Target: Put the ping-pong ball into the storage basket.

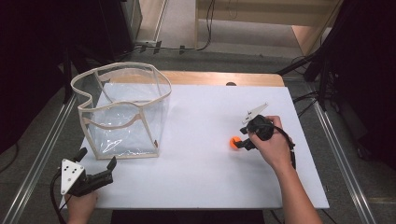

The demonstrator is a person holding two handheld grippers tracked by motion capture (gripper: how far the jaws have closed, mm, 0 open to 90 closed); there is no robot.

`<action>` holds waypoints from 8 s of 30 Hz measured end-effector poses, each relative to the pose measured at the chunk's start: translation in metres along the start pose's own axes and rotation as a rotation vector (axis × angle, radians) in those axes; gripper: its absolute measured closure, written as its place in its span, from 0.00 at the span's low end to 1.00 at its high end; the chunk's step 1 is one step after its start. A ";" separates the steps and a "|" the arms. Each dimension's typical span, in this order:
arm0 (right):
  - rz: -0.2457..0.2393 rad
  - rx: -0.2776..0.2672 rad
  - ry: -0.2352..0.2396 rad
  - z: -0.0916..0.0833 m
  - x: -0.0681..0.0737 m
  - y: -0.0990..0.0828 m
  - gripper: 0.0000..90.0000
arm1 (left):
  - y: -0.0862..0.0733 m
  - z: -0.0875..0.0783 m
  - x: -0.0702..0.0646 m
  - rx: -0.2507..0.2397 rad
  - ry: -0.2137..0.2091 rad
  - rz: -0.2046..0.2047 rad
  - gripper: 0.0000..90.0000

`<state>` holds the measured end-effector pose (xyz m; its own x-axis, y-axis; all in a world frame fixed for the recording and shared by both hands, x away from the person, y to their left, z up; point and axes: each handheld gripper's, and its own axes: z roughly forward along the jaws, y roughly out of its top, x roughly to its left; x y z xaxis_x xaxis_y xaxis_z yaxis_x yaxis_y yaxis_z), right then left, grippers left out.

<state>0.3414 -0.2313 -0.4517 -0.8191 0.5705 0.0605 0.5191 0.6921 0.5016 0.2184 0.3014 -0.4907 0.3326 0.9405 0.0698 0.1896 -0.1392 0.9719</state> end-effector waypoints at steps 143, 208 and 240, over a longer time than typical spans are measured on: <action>-0.210 0.170 0.117 0.008 0.027 0.151 0.53 | 0.000 0.002 -0.002 0.007 -0.014 0.021 0.00; -0.305 0.109 0.183 -0.021 0.050 0.224 0.54 | 0.001 0.002 -0.002 0.003 -0.020 0.016 0.00; -0.330 0.093 0.185 -0.045 0.051 0.258 0.54 | 0.000 0.002 -0.002 0.003 -0.012 0.017 0.00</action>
<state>0.4227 -0.0442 -0.2802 -0.9717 0.2265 0.0677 0.2328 0.8670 0.4405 0.2199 0.2987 -0.4909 0.3472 0.9340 0.0839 0.1864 -0.1564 0.9700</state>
